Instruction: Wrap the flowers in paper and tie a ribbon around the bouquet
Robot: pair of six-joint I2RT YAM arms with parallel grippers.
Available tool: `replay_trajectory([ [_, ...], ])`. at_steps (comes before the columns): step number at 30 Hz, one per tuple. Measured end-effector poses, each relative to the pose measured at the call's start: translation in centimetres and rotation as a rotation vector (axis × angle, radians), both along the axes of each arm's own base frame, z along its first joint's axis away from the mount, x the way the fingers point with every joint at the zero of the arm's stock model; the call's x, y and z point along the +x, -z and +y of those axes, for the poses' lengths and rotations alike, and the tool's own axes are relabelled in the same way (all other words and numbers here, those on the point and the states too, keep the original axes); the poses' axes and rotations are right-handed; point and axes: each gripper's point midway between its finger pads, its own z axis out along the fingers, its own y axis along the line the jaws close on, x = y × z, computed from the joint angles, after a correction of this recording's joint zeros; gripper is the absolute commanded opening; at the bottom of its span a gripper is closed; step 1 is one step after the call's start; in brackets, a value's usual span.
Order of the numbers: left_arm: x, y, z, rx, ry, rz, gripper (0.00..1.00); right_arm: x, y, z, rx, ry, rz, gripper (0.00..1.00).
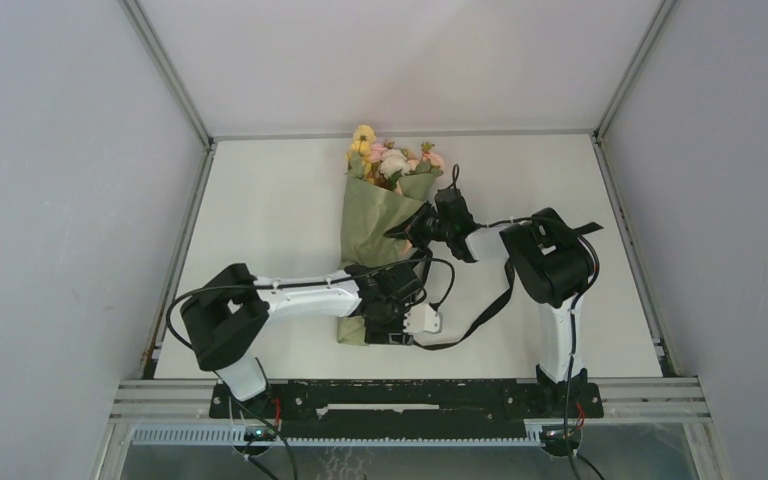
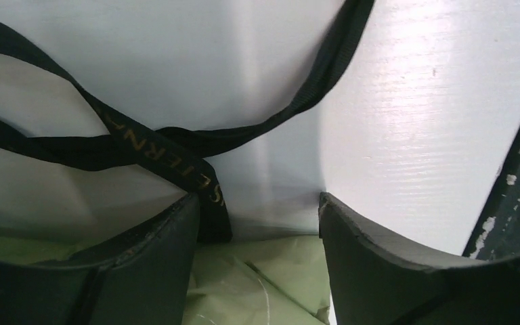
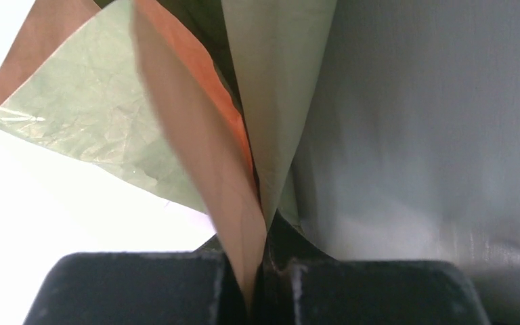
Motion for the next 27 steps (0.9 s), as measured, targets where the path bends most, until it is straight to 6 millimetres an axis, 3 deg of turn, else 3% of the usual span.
replay_trajectory([
  [10, 1.3, -0.1, -0.6, -0.011, -0.039, -0.041, 0.49, -0.4, 0.8, -0.3, -0.048, -0.028, -0.005, 0.00],
  [19, 3.1, 0.0, 0.3, -0.022, -0.116, 0.008, 0.56, -0.3, 1.1, -0.6, -0.104, -0.050, -0.027, 0.00],
  [22, 3.0, 0.1, 0.3, -0.016, -0.113, 0.012, 0.43, -0.3, 1.2, -0.6, -0.117, -0.058, -0.028, 0.00],
  [25, 2.7, 0.2, 0.1, 0.001, -0.116, 0.034, 0.07, -0.2, 1.0, -0.6, -0.123, -0.064, -0.036, 0.00],
  [27, 2.4, 0.3, -0.1, 0.013, -0.117, 0.045, 0.00, -0.1, 1.0, -0.6, -0.127, -0.068, -0.038, 0.00],
])
